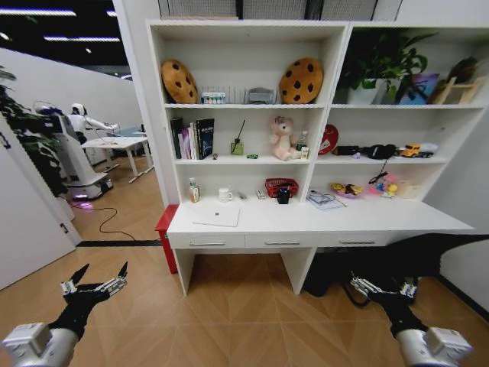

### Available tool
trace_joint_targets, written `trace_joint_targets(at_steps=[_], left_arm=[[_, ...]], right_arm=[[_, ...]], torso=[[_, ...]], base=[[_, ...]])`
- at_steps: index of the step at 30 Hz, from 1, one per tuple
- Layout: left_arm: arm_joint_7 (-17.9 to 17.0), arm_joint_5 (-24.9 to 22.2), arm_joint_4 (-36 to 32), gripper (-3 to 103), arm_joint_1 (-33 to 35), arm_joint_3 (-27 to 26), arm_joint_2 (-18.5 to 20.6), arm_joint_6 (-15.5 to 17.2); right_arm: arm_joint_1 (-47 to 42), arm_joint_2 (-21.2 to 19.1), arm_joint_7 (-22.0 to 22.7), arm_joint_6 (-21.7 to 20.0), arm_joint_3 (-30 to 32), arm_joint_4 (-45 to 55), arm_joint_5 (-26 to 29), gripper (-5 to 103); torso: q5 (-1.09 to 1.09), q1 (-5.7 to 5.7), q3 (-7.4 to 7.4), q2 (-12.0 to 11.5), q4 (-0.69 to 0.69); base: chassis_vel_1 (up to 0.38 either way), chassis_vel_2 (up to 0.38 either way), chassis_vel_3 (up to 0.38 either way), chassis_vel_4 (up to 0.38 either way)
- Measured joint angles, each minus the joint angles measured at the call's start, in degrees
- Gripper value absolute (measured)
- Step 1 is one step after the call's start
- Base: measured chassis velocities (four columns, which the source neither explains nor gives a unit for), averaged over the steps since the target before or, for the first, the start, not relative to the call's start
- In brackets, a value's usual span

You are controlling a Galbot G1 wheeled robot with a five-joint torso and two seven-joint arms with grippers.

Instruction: Organize the objects on the table.

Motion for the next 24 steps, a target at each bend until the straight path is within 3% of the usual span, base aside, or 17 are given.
trace_joint_targets(at_steps=[24], left_arm=[[0.00,0.00,0.00,100,0.01,0.00,0.00,0.00]], right_arm=[[-0.02,0.00,0.00,0.00,0.00,-0.01,0.00,100]], torso=[[0.01,-0.05,-0.02,0.02,0.00]], base=[[0.004,-0.003,-0.007,0.000]])
